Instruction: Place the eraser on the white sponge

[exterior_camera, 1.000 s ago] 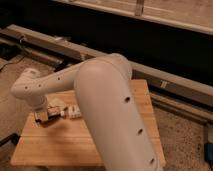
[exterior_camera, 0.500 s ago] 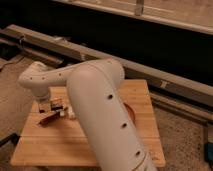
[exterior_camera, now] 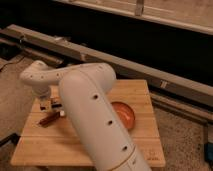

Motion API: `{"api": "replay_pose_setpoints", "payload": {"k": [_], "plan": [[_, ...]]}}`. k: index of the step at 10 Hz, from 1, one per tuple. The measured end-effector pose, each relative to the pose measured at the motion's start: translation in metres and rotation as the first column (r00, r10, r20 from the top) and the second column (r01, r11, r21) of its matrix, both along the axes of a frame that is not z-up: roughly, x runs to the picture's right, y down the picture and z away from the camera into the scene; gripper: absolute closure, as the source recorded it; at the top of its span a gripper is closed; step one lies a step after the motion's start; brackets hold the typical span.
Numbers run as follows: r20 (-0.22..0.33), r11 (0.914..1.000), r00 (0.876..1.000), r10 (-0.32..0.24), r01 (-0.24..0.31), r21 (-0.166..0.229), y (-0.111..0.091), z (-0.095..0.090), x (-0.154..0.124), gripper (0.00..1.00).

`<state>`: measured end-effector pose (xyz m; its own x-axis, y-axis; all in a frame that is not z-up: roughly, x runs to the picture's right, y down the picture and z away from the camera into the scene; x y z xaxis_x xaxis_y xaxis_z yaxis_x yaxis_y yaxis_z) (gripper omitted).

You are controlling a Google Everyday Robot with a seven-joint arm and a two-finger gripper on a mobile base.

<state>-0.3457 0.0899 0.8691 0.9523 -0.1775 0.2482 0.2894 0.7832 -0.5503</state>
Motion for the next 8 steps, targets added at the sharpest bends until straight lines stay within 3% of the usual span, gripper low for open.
{"api": "replay_pose_setpoints", "payload": {"k": [1,5,8], "plan": [[-0.018,1.0,1.0,-0.003,0.003,-0.001,0.001,0.01,0.0,0.81],[-0.054,0.9999,0.998,0.012,-0.012,-0.007,-0.005,0.028,0.002,0.41],[-0.074,0.9996,0.997,0.027,-0.027,-0.002,-0.019,0.035,0.012,0.2]]}}
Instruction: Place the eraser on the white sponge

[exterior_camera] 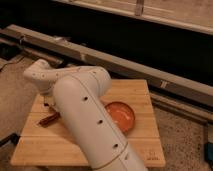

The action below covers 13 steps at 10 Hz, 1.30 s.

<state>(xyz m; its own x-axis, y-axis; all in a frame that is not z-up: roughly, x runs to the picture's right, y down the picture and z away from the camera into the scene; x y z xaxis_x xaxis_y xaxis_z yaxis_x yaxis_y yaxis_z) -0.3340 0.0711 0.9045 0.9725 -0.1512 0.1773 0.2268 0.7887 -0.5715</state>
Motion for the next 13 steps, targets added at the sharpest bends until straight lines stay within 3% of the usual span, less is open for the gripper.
{"api": "replay_pose_setpoints", "payload": {"k": [6,8,10,13], "plan": [[-0.001,0.9995,1.0,-0.013,0.013,-0.028,-0.005,0.002,0.009,0.2],[0.012,0.9993,1.0,-0.014,0.015,-0.035,-0.007,-0.004,0.011,0.2],[0.031,0.9987,0.999,0.021,-0.019,-0.048,-0.021,-0.019,0.02,0.2],[0.036,0.9985,0.999,0.02,-0.019,-0.051,-0.019,-0.02,0.018,0.2]]}}
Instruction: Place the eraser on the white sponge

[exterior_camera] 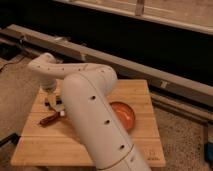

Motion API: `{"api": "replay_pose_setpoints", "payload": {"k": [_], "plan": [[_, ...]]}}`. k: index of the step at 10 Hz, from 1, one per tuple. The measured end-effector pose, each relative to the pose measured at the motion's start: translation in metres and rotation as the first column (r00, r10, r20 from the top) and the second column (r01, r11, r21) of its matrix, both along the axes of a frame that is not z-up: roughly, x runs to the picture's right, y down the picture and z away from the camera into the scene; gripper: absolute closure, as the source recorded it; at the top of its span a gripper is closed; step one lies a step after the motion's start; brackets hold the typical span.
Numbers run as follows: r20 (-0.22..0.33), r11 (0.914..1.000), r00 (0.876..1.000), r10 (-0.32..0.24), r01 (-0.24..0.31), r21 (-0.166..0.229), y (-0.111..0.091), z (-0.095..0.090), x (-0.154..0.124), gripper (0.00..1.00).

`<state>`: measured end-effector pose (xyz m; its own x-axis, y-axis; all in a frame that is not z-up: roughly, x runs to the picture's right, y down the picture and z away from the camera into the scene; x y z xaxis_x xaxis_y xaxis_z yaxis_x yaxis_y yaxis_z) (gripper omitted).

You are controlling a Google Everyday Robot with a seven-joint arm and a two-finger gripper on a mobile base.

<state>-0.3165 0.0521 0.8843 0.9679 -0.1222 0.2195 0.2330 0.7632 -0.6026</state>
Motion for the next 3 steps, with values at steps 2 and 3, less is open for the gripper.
{"api": "replay_pose_setpoints", "payload": {"k": [2,3], "plan": [[-0.003,1.0,1.0,0.003,-0.003,0.004,-0.002,0.0012,0.003,0.2],[-0.001,1.0,1.0,0.001,-0.001,0.002,-0.0009,0.0007,0.0009,0.2]]}}
